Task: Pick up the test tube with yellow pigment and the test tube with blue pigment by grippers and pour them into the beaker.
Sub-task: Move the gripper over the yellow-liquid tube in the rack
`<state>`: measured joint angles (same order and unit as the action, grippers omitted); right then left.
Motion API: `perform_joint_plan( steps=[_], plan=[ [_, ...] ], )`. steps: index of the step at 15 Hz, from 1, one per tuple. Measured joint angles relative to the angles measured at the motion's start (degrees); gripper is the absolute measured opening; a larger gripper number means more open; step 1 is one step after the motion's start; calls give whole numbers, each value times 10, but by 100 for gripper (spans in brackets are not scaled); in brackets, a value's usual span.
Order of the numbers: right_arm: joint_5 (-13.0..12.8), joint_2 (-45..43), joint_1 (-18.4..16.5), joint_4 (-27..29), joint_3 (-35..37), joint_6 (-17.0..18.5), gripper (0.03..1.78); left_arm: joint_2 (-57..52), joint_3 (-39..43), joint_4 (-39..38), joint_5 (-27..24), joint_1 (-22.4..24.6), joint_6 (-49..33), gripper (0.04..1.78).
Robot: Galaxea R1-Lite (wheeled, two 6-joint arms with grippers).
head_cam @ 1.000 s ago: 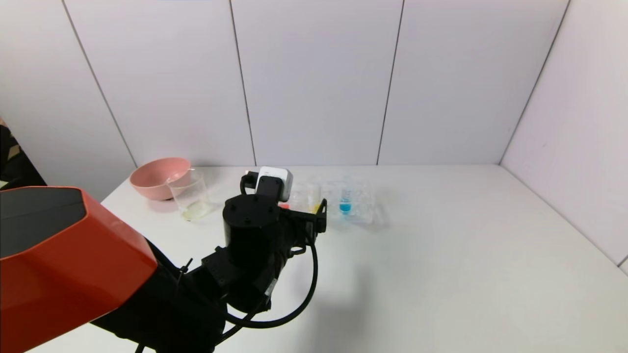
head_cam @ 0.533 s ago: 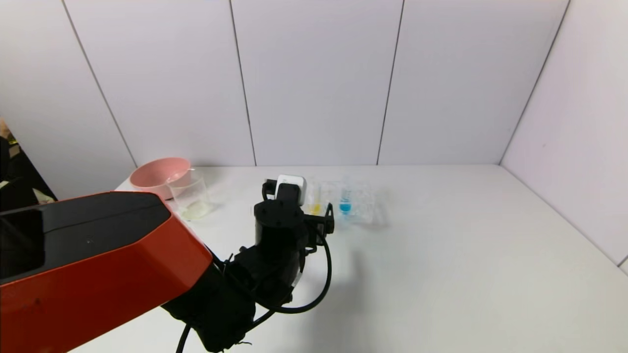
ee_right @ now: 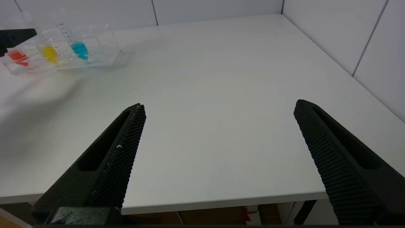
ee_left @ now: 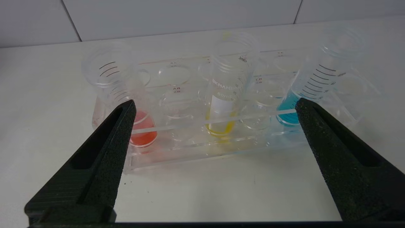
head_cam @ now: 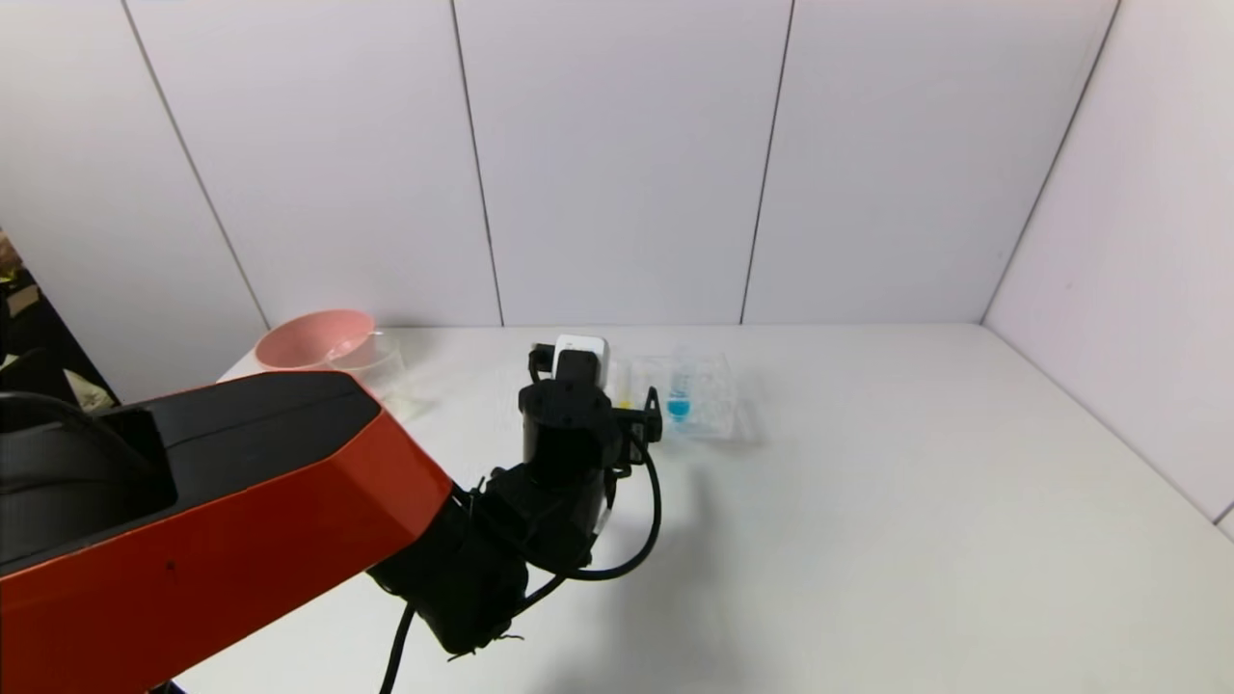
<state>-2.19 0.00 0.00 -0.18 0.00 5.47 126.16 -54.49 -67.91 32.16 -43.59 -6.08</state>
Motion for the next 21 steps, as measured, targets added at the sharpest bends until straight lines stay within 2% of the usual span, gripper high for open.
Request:
perform_joint_plan(
  steps=[11,21],
  plan=[
    [0,0,1,0,0,0,171,28,-66,31,-1,17,-12,176],
    [0,0,1,0,0,0,171,37,-75,34,-2,23,-12,176]
  ],
)
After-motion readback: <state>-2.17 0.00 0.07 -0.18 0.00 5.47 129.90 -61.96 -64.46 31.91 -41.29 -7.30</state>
